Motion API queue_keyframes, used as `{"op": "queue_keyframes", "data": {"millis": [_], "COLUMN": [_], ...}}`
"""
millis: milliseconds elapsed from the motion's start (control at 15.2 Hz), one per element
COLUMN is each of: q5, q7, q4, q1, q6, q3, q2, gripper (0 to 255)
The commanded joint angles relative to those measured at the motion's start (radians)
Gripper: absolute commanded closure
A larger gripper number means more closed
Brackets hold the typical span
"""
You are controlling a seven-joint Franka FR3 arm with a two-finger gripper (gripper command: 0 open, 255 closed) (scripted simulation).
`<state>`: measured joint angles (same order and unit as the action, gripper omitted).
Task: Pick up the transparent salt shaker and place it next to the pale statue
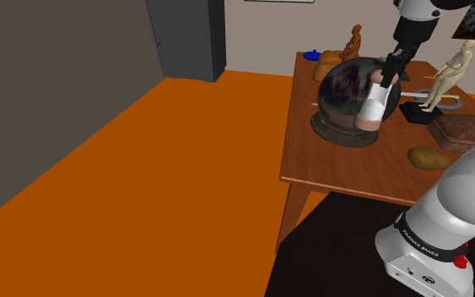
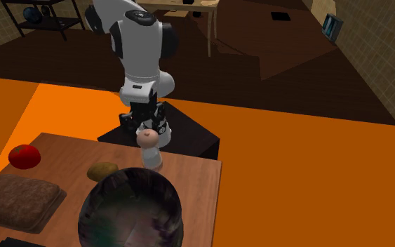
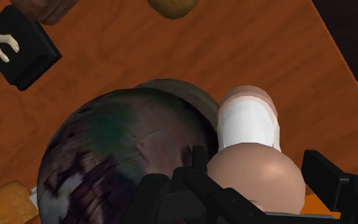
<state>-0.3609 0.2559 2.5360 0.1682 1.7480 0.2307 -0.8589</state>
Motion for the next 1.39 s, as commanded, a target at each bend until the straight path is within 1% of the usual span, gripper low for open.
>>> {"op": "queue_keyframes", "data": {"millis": [0, 1320], "q5": [0.005, 0.045], "q7": [0.007, 0.058], "q4": [-0.034, -0.349], "q1": [-0.002, -0.015], "q6": [-0.027, -0.259], "q3": [-0.003, -0.041], "q2": [0.007, 0.085], "gripper": [255, 255]}}
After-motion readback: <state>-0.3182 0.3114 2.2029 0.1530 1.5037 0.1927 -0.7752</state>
